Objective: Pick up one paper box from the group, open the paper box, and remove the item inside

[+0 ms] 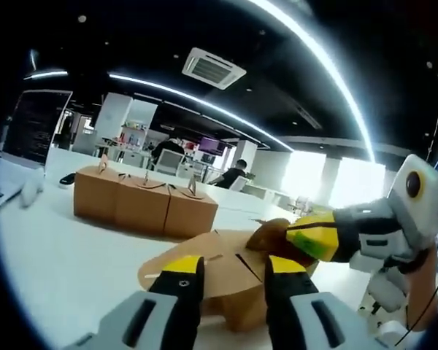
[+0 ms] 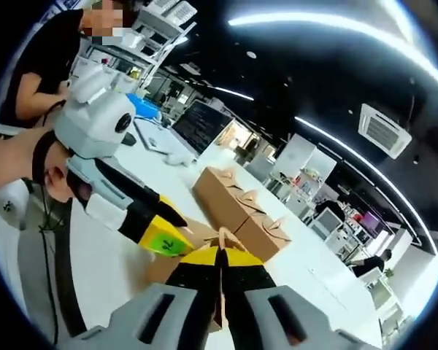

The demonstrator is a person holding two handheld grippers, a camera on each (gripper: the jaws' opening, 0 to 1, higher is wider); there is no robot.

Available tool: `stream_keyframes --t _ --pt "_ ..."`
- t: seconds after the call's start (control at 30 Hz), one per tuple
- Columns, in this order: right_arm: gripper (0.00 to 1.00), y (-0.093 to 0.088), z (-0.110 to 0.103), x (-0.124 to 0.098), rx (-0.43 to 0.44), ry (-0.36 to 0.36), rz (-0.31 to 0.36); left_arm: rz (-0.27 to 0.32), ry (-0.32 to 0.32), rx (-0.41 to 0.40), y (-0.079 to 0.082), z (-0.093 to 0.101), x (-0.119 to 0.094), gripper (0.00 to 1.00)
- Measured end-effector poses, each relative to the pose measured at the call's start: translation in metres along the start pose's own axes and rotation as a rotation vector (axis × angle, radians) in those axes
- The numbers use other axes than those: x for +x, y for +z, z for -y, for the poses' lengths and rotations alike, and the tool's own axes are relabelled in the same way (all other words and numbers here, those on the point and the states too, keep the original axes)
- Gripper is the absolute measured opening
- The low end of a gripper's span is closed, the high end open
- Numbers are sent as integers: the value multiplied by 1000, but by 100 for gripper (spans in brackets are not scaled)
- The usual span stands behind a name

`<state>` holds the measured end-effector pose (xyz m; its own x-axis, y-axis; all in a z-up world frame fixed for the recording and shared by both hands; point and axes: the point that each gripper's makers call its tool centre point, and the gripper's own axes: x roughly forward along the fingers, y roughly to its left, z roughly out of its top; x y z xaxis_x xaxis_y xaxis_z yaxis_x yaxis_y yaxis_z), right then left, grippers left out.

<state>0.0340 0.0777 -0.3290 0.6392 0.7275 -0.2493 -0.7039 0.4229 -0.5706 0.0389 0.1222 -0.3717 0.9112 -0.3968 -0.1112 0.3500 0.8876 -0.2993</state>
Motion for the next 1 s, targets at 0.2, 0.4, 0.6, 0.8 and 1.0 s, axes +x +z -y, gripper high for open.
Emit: stream_keyframes --t 0.2,0.4,0.6,0.8,1.0 --pt "2 2 10 -8 36 -15 17 1 -4 5 0 1 0 34" --pt "2 0 19 -14 124 -9 42 4 -5 10 0 1 0 35" --pt "2 -1 27 -22 284 12 89 4 -5 14 0 2 1 35" --pt "2 -5 40 -31 366 11 114 6 -6 13 0 2 1 35" --pt "2 -10 46 -40 381 -10 120 5 -9 14 0 3 1 35"
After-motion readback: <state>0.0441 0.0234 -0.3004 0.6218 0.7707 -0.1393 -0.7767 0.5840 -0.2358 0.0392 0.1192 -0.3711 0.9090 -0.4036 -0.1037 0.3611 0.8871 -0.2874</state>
